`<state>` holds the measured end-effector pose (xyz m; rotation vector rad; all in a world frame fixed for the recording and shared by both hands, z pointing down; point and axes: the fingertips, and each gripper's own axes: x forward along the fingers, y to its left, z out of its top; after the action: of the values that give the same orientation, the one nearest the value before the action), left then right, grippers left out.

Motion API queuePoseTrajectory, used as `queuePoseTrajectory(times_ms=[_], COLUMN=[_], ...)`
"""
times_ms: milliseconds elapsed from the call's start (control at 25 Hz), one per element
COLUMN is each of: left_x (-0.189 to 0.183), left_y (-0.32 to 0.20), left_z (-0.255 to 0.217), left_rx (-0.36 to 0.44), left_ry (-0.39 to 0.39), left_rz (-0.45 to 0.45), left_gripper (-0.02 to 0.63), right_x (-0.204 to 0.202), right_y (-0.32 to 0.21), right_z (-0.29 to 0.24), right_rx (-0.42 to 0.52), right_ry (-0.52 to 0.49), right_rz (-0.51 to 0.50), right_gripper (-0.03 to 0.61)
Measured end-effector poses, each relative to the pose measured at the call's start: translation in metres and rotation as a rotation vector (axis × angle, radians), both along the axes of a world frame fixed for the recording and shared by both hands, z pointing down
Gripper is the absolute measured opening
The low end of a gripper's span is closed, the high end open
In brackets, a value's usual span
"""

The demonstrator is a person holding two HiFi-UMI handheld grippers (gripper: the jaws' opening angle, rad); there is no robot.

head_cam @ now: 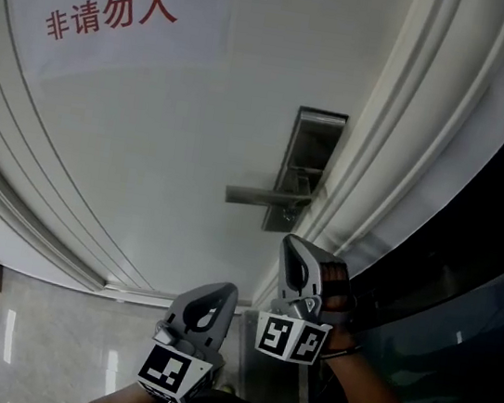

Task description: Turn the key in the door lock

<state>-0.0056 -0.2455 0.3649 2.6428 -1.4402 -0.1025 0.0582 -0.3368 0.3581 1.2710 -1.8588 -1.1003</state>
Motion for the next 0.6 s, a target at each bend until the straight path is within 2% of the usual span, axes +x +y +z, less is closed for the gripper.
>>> queuePoseTrajectory(times_ms=[160,360,600], left_x=[0.007,0.014,0.027], left_y=[0.003,0.007,0.014], left_z=[-0.011,-0.024,-0.032], left_rx=[0.031,0.062,0.080], left_ry=[-0.006,-0.008,-0.001], left_rz=[0.006,0.014,0.038], left_gripper=[0.005,0.005,0.005], right_x=[0.010,0.021,0.029], right_y=[0.014,0.031,0.052], right_z=[0.000,-0.002,-0.014], right_rx=[-0.088,-0.164,-0.256], right_ry=[-0.176,-0.340,-0.573], right_rz=[0.024,0.046,0.032], right_gripper=[0.021,0.021,0.020])
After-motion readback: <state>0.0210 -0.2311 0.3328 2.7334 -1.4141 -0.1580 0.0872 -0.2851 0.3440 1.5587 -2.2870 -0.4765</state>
